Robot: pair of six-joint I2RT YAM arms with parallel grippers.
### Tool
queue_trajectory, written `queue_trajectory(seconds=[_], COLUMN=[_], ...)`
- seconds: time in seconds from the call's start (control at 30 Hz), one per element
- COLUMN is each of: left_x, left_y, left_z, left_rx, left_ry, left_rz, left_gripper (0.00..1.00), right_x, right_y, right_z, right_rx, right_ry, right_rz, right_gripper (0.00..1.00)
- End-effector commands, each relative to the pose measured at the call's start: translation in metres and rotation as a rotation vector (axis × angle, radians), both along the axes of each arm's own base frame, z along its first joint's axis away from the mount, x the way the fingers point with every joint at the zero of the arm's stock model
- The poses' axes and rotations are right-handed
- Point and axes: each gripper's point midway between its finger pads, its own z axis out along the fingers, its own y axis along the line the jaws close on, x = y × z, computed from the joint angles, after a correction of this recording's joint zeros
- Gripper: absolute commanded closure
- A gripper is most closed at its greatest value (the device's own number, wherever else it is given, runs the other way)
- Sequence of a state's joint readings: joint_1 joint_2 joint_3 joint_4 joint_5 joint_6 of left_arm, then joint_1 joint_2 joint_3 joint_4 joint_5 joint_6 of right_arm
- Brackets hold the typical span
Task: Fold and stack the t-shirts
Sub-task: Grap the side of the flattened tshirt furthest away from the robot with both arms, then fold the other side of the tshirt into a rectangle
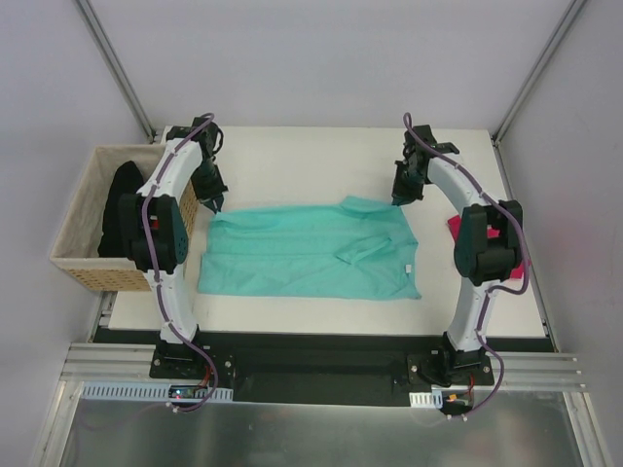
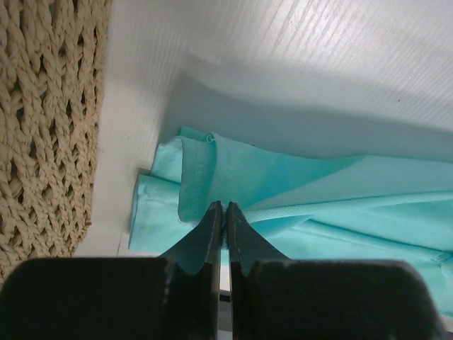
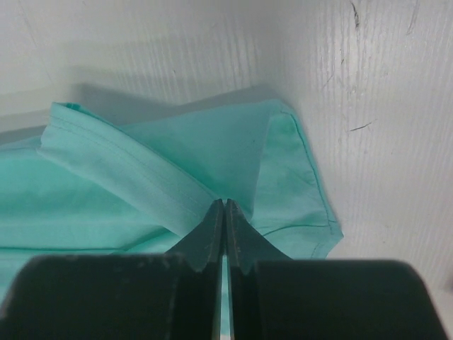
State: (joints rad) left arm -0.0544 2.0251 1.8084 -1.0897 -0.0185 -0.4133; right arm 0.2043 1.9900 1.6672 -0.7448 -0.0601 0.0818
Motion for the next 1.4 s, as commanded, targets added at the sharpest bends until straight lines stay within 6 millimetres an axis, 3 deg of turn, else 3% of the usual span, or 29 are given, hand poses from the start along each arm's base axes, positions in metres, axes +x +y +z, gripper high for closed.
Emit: queue_trajectory(seconds=[0.0,0.37,0.63,0.87,1.17,1.37], left_x=[-0.009,0.007,0.002,-0.02,-0.052,-0.061], left_y=[-0.001,-0.009,-0.002,0.004,0.012,0.014], left_z=[0.022,0.055,0.071,0.079,0.07,0.066], left_rx=[0.023,-0.005,0.029,0.053,0.092,0.1], left_ry=[-0.05,-0.165,-0.196,-0.183,-0.102,-0.073], left_rz=[-0.002,-0.009,-0.001,0.0,-0.013,-0.018], left_gripper=[1.0,1.0,1.0,1.0,1.0,1.0], right_x=[0.009,0.032,0.029,0.01,-0.026,-0.055], right_y=[0.002,0.008,0.008,0.002,-0.003,0.001], right_z=[0.042,0.087,0.105,0.11,0.122,0.114], right_rx=[0.017,0.038,0.038,0.026,0.002,0.01], right_ry=[-0.14,-0.254,-0.295,-0.294,-0.247,-0.185], right_rz=[-0.017,0.013,0.016,0.02,0.024,0.023], right_gripper=[0.99,0.99,0.99,0.99,0.99,0.99])
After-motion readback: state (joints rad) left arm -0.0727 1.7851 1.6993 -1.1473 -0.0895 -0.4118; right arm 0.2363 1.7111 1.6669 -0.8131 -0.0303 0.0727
